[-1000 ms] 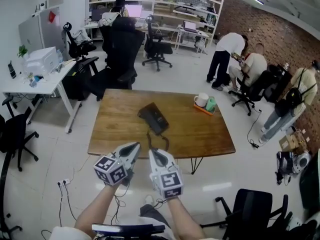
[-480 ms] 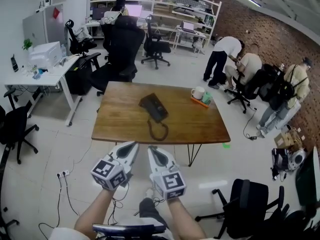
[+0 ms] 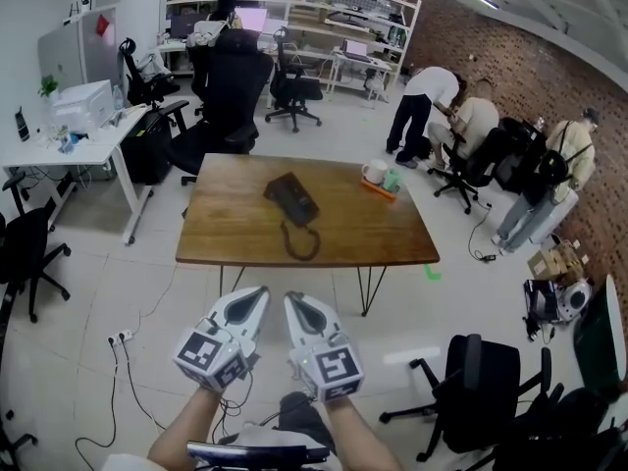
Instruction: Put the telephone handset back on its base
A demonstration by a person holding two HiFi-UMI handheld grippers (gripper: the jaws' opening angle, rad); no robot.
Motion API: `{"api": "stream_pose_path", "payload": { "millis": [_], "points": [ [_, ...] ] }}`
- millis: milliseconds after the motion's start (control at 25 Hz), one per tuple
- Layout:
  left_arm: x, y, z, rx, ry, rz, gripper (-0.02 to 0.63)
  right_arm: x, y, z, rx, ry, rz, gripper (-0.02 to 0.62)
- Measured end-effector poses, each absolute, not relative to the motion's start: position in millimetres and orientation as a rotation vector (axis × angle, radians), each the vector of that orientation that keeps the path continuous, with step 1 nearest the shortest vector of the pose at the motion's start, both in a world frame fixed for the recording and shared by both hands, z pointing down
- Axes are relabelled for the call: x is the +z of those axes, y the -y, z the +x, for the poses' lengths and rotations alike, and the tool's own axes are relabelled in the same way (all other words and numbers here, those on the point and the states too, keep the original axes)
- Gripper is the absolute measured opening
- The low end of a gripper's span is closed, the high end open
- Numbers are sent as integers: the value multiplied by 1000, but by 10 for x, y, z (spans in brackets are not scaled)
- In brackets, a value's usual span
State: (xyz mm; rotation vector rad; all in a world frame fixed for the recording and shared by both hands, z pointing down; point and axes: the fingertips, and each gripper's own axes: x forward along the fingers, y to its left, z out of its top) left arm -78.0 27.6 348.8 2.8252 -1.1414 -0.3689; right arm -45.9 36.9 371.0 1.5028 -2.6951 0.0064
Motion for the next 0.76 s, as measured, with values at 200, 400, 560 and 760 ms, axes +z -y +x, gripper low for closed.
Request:
{"api": "stream_pose_path", "payload": {
  "millis": [200, 400, 560, 760],
  "points": [
    [3430, -359, -734, -393, 1160, 2840, -5, 3700, -460, -463, -22, 2690, 1492, -3],
    [3434, -383, -687, -390, 1167, 2843, -5, 3748, -453, -369, -41, 2679, 1515, -3],
    [3492, -397, -686, -400, 1160, 2809, -4, 3736, -513, -405, -2, 2706, 1479, -3],
    [3514, -410, -648, -383, 1175, 2807, -5, 3827, -506, -329, -13, 2685, 1493, -3]
  ]
}}
